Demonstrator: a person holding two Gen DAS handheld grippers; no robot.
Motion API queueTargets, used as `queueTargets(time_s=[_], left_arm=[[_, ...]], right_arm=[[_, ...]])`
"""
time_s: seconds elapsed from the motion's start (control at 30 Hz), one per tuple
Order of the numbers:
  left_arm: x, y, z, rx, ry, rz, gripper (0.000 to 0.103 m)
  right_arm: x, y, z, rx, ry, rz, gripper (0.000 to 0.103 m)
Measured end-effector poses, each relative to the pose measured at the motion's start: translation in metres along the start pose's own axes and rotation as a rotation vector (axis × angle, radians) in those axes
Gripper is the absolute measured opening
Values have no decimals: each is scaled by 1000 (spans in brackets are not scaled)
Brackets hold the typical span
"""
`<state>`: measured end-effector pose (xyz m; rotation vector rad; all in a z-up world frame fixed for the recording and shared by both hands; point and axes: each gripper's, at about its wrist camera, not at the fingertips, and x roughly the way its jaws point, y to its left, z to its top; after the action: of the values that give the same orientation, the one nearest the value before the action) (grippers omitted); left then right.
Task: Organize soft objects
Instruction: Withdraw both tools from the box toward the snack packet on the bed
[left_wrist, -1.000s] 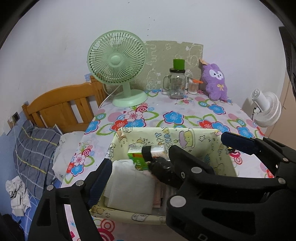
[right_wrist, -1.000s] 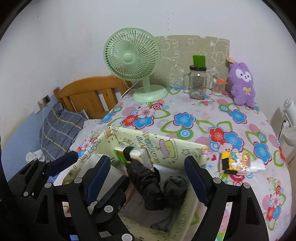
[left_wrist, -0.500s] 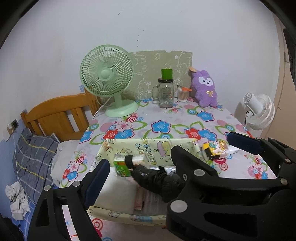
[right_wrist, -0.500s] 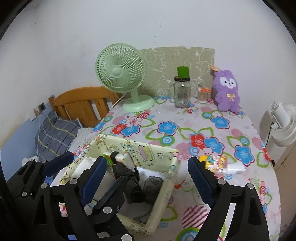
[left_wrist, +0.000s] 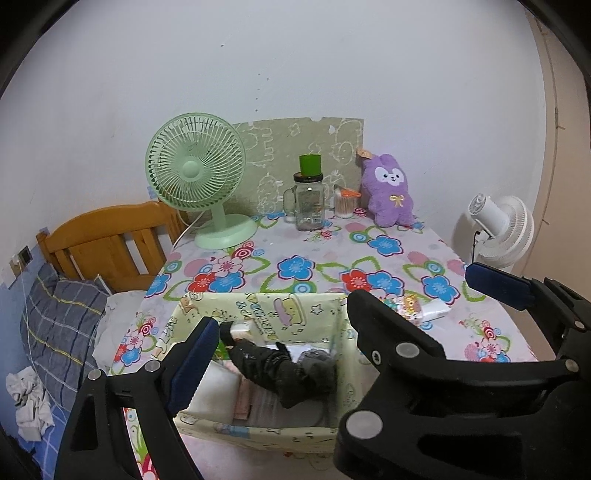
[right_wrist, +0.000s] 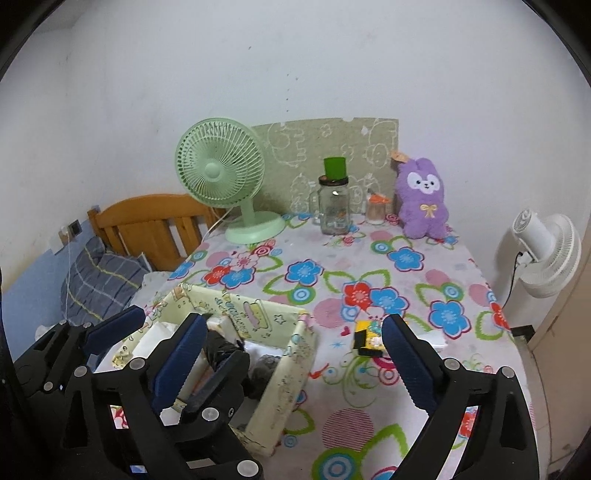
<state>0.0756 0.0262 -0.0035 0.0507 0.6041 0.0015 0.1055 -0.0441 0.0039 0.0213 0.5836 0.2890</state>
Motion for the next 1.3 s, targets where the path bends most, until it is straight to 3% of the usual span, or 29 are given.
queueTargets(time_s=[0.77, 1.3], left_arm=[[-13, -61, 5, 37, -22, -60, 90], [10, -109, -5, 81, 16, -122, 89]], right_arm=[[-42, -52, -6, -2, -60, -100, 103], [-33, -98, -24, 22, -45, -124, 103]])
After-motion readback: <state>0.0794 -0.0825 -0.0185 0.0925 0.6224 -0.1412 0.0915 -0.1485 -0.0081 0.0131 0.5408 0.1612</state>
